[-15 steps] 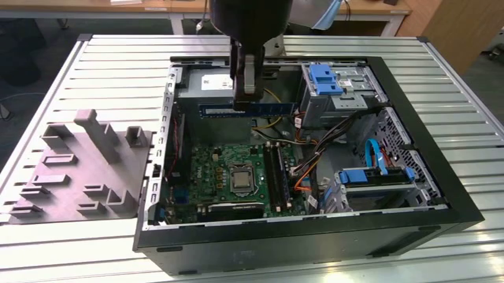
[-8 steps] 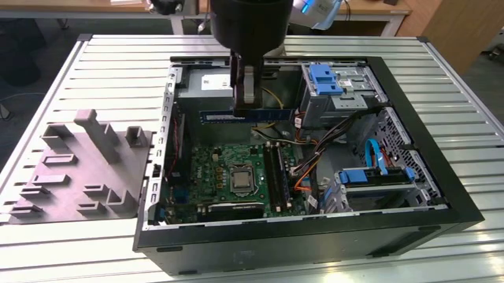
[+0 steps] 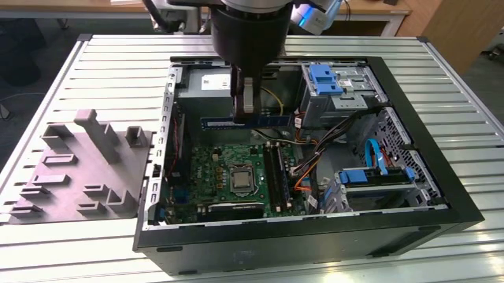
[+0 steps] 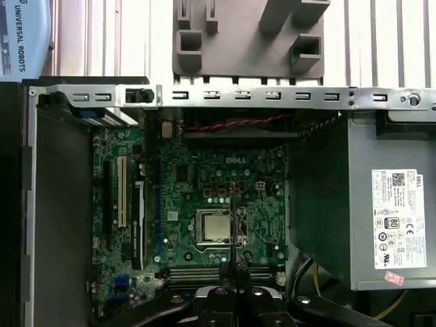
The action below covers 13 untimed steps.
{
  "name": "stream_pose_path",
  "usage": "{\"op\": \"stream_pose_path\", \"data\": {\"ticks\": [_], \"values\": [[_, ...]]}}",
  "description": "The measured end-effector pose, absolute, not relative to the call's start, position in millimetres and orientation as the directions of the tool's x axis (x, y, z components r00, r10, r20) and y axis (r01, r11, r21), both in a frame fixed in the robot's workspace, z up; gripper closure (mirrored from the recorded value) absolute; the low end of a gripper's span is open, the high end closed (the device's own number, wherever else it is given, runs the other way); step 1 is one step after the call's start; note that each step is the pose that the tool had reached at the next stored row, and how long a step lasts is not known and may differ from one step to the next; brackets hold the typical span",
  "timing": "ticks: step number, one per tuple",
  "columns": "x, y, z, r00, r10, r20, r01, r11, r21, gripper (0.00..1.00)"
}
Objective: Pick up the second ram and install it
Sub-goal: 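Pick up the second ram and move it above second insertion slot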
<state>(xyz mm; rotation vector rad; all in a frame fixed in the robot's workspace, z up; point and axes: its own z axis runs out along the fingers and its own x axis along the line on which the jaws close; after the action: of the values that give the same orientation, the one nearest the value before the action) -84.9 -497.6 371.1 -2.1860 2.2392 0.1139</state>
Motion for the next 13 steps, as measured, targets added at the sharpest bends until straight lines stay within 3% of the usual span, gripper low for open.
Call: {"op": "stream_pose_path", "data": {"ticks": [13], "values": [[-85, -498, 347, -0.025, -0.998, -0.059, -0.999, 0.023, 0.045, 0.89]]}}
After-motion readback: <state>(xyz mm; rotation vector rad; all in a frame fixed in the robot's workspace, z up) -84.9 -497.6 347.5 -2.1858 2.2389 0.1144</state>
